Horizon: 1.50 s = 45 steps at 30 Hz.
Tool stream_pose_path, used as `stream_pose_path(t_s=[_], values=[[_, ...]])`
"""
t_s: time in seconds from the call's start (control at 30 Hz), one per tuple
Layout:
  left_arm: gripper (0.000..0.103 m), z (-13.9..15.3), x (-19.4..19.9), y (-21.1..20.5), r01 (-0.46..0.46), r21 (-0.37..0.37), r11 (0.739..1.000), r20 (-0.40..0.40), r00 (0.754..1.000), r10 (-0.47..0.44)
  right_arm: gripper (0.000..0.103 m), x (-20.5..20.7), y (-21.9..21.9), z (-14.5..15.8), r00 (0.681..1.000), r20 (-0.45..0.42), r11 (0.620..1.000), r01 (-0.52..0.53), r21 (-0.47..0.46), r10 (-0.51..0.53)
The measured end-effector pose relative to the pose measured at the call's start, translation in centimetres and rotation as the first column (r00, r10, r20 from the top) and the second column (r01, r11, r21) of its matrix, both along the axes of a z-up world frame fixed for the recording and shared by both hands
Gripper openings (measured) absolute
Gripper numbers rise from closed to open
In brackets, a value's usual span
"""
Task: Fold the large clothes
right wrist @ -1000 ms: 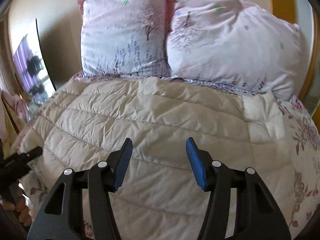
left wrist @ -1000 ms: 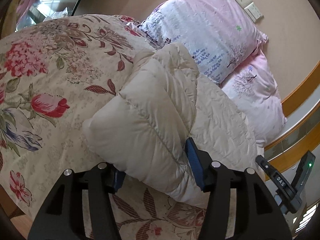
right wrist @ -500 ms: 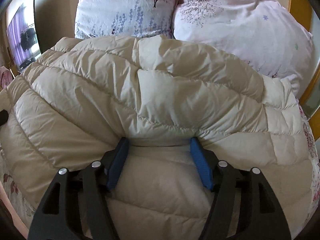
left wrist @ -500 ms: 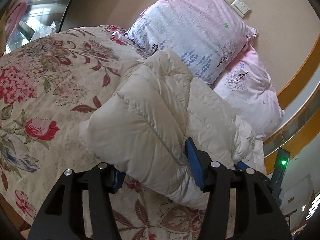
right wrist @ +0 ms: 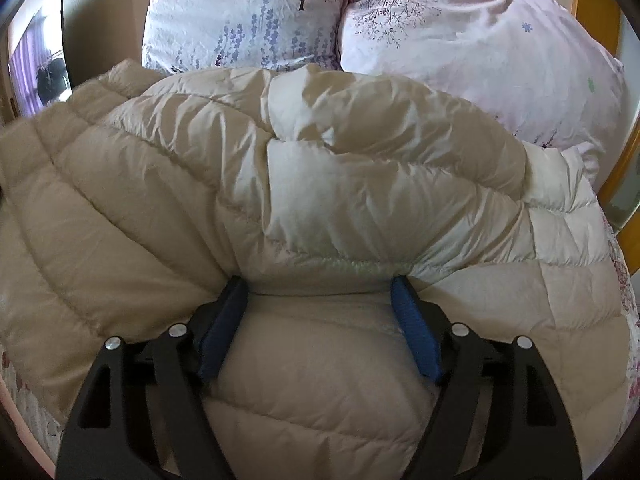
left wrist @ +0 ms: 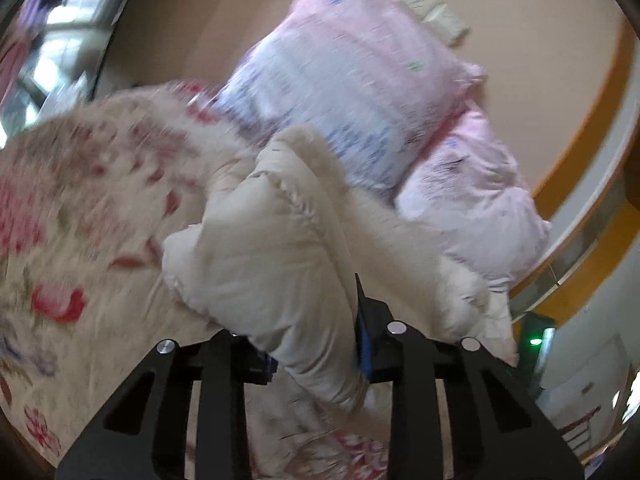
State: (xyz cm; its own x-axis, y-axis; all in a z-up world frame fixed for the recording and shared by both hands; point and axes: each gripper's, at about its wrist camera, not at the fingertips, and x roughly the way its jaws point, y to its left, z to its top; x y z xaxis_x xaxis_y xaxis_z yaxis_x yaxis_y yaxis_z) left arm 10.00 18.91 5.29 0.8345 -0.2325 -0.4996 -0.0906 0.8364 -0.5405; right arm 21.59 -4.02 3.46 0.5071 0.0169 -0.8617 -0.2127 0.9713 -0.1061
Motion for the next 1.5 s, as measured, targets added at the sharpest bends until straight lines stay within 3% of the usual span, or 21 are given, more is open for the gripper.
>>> stream_pose_path(t_s=[0.17, 0.3, 0.47, 0.63, 0.8, 1.07, 1.37, 1.5], values=[[0.028, 3.3, 0.4, -2.8, 0.116, 0.010, 0.993, 0.137, 0.984, -0.116, 0.076, 0.1, 0.0, -0.3, 1.000, 0.005, 1.000, 0.005, 0.004, -0.005], [0.028, 4.9, 0.9, -5.3, 0.236, -0.019, 0.972, 0.228, 0.947, -0.225, 0.077, 0.4, -0.2, -0.3, 1.000, 0.002, 1.000, 0.015, 0.020, -0.015], [0.028, 5.3, 1.7, -8.5, 0.406, -0.106, 0.908, 0.278, 0.889, -0.365, 0.079, 0.7, -0.7, -0.2, 1.000, -0.005, 0.997, 0.028, 0.073, -0.027], [0.028, 5.1, 1.7, -12.1, 0.462, -0.041, 0.886, 0.260, 0.861, -0.437, 0.079, 0.6, -2.0, 0.6, 1.000, -0.015, 0.991, 0.020, 0.132, -0.018], [0.028, 4.9, 1.6, -13.2, 0.475, -0.013, 0.880, 0.238, 0.856, -0.458, 0.079, -1.8, -6.3, 3.4, 0.998, 0.028, 0.982, 0.055, 0.181, -0.061], [0.028, 4.8, 1.3, -15.8, 0.510, 0.062, 0.858, 0.204, 0.835, -0.511, 0.079, -3.8, -13.6, 4.6, 0.973, 0.061, 0.973, 0.219, 0.071, -0.224], [0.029, 2.5, 2.0, -21.9, 0.658, 0.095, 0.747, 0.096, 0.740, -0.665, 0.088, -1.7, -16.6, 1.9, 0.970, -0.026, 0.955, 0.242, 0.174, -0.241], [0.029, 1.1, 2.2, -24.4, 0.700, 0.110, 0.705, 0.024, 0.707, -0.706, 0.087, -2.1, -18.4, 2.9, 0.967, -0.009, 0.943, 0.252, 0.216, -0.256]])
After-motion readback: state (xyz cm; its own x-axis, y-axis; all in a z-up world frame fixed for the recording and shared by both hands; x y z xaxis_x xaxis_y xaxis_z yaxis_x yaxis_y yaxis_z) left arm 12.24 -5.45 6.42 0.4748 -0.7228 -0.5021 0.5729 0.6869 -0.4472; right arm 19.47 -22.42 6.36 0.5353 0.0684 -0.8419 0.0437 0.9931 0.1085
